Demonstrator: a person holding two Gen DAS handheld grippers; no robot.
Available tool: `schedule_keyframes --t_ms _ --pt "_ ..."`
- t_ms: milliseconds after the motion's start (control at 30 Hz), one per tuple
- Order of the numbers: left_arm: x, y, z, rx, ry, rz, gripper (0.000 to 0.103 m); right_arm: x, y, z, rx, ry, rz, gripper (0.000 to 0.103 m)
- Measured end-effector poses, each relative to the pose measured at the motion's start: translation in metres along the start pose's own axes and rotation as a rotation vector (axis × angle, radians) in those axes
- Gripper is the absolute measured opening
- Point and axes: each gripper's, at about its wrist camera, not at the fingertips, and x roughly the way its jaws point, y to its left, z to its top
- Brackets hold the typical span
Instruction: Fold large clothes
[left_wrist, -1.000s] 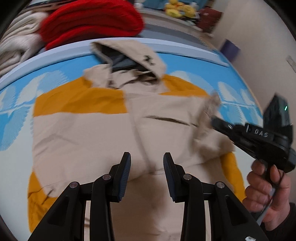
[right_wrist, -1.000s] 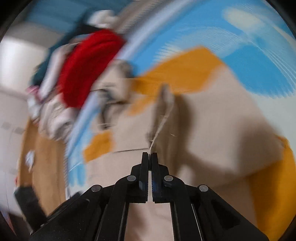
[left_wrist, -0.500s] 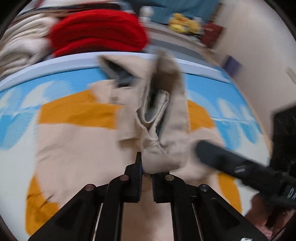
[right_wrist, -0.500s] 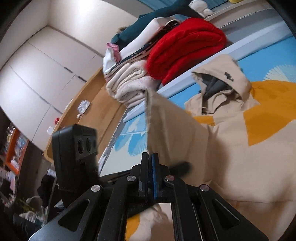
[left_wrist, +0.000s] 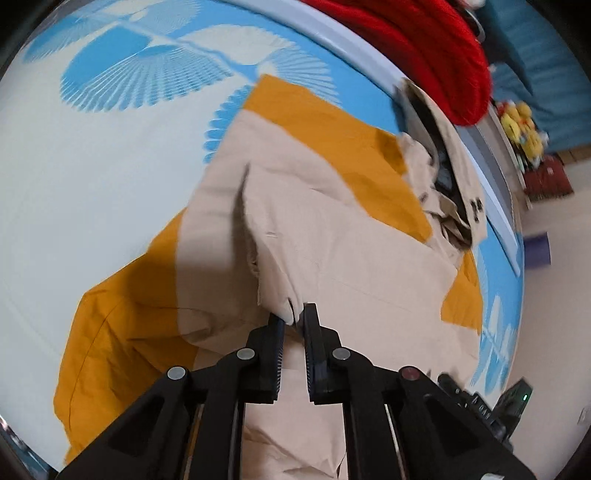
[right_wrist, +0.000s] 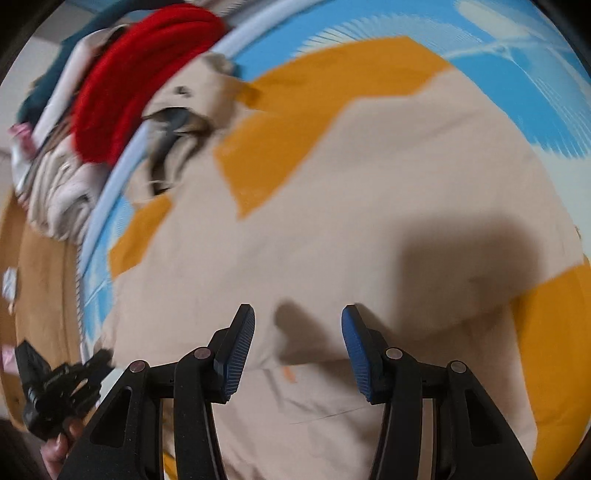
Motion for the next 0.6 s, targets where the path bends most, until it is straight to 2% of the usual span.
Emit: schedule_keyframes --t_ms 133,200,267,333,433,500,567,600 --pt "0.001 0.016 0.003 -0.044 0.008 0.068 0.016 0.003 -0.007 0.003 0.014 0.014 -0.047 0.05" --pt "-0.005 0.033 0.007 -0.099 -0.016 0.128 0.017 0.006 -0.008 0.005 0.012 0.022 -0.064 0.05" --pt "-0.016 0.039 0.012 -0.112 -0.069 0.216 0.016 0.006 -0.009 0.003 0.02 0.033 -0.075 0.05" --pt "-0.034 0.028 0.012 -0.05 -0.165 0.257 0.016 0.004 -0.012 -0.001 0.025 0.035 -0.087 0.05" --pt "-0.039 -0.001 0.007 0.1 -0.217 0.245 0.016 -0.003 0.0 0.0 -0.019 -0.014 -0.103 0.05" --pt "-0.028 -0.012 0.002 0.152 -0.183 0.193 0.016 -0.013 0.016 0.001 -0.084 -0.069 -0.098 0.05" --pt "-0.003 -0.015 -0.001 0.163 -0.089 0.168 0.018 -0.02 0.029 0.002 -0.152 -0.107 -0.088 0.05" --pt "0.013 -0.011 -0.002 0.156 -0.029 0.183 0.019 -0.021 0.034 0.003 -0.183 -0.119 -0.089 0.05"
